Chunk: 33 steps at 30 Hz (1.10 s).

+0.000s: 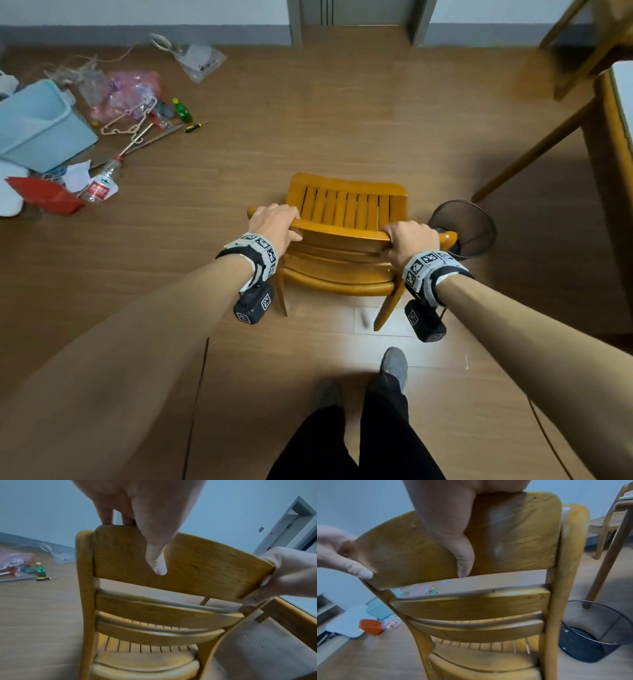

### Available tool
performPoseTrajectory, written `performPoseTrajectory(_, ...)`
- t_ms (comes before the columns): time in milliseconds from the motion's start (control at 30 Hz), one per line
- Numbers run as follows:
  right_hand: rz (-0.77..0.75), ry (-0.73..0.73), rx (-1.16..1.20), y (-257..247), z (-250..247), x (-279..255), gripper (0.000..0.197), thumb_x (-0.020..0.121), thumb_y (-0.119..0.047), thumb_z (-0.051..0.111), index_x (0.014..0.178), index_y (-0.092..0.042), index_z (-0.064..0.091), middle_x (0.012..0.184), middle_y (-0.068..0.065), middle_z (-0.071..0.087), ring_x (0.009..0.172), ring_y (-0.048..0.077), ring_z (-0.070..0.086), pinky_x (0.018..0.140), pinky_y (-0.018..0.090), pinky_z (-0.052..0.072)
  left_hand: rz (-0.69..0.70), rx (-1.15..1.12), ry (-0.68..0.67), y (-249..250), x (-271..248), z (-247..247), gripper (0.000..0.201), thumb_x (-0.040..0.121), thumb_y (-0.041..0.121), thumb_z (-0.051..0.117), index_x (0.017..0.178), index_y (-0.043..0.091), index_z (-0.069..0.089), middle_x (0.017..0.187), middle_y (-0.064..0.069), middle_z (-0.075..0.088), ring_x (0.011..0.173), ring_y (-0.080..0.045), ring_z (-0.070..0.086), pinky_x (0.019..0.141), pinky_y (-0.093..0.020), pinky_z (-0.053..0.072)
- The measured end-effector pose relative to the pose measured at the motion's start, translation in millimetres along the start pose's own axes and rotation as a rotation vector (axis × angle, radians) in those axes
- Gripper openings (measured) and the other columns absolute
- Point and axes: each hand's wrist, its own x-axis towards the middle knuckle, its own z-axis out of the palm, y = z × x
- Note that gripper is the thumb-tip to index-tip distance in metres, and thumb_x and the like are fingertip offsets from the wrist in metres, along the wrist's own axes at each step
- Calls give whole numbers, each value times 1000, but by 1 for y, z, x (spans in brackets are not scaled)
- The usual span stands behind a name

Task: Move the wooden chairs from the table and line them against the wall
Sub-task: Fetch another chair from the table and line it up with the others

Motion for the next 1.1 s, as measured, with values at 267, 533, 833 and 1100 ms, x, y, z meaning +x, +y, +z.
performPoseTrajectory(267,0,-61,-92,5,-5,46,8,89,-30,68,97,-32,65,85,-2,63,75,23,55,67,31,44,-156,-97,-85,-3,30,24,32,91,35,69,122,29,64,102,0,67,104,-25,57,86,-37,45)
performPoseTrajectory(533,31,-8,-42,20,-44,126,4,90,-29,68,94,-27,66,83,0,62,75,24,58,66,32,44,-183,-108,-100,-17,126,-14,38,88,36,72,124,28,65,108,-4,70,107,-29,60,89,-41,49)
performPoseTrajectory(833,111,-113,30,56,-62,212,15,86,-31,71,101,-30,70,85,-2,66,78,25,64,72,35,55,-212,-138,-265,-7,243,-36,54,82,33,80,132,28,62,124,-4,66,116,-29,59,92,-39,51)
performPoseTrajectory(1100,220,-75,94,103,-136,319,11,85,-28,75,96,-28,72,81,-2,64,74,23,62,66,32,48,-135,-158,-183,9,380,-97,37,81,27,81,117,29,72,103,-2,71,98,-28,64,79,-33,52)
